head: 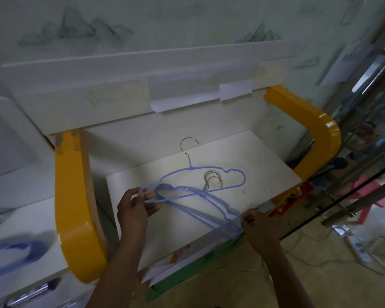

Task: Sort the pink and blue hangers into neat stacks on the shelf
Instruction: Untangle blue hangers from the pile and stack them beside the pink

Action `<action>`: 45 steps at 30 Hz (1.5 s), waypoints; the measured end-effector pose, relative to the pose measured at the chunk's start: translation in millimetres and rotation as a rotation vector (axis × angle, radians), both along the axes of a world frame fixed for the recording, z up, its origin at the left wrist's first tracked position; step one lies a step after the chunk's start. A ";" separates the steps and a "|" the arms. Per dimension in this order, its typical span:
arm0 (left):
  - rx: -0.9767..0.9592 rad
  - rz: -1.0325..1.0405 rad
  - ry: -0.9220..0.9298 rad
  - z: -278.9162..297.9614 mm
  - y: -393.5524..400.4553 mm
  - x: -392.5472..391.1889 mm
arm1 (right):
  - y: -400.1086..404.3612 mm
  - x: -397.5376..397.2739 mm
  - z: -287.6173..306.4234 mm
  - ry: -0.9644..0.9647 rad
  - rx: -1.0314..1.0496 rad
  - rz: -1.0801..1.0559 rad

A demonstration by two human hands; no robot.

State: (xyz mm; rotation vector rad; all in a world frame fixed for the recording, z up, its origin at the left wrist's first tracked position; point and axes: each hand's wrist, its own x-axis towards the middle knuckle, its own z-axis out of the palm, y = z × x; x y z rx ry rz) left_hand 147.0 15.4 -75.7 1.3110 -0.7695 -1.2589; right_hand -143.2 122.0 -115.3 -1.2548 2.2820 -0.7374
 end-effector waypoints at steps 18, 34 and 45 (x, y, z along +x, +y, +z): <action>-0.064 -0.021 0.067 29.8 23.1 -0.2 | 26.4 11.6 38.5 -0.581 -0.398 -0.248; -0.171 0.089 0.047 66.0 120.3 -10.4 | 96.5 -30.1 73.2 -0.530 -0.438 -0.045; -0.245 0.292 -0.018 77.4 233.8 14.9 | 144.7 -25.7 83.2 -0.663 -0.370 0.216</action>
